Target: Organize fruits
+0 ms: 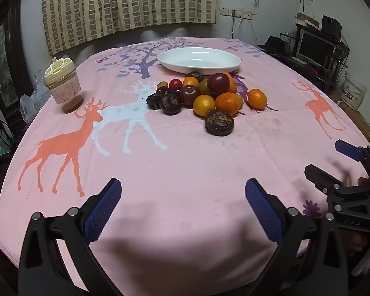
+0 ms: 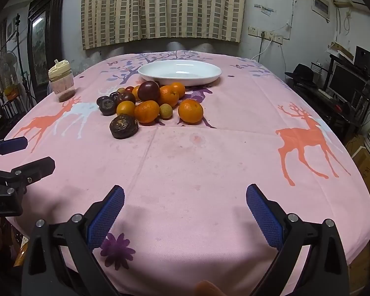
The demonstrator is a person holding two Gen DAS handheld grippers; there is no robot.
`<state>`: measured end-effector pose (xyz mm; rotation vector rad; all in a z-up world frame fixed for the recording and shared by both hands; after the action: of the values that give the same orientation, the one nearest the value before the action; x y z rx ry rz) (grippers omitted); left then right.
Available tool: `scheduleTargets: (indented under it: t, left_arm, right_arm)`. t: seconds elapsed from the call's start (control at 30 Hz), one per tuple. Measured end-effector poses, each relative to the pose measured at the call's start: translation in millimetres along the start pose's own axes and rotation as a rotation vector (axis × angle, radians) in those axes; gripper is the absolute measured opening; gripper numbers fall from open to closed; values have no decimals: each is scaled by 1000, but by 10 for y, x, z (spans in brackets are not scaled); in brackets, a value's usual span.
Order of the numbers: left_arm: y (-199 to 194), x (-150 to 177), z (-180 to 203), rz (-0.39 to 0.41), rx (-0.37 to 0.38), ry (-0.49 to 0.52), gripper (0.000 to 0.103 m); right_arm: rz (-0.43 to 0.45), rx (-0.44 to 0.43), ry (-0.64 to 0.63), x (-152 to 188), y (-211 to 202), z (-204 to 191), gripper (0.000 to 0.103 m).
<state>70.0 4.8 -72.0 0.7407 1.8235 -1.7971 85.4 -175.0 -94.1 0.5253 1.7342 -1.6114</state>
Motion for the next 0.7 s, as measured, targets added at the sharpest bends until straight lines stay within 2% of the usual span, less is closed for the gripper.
scheduleTargets:
  t: [0.7]
  left_arm:
    - [24, 42, -38, -5, 0, -4, 98]
  right_arm:
    - [-8, 0, 2, 64, 55, -78, 99]
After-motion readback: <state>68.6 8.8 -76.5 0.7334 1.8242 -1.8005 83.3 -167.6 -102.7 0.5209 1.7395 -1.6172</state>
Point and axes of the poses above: each gripper's, at about its wrist camera, not at the fingertips, and y roughly the way its jaws point, z to its right, x to its underside, the point moved 10 cm from there along y, roughly the way its jaws point, and after that the axes turned 2 degrees about -z, right-handed, at the moved point
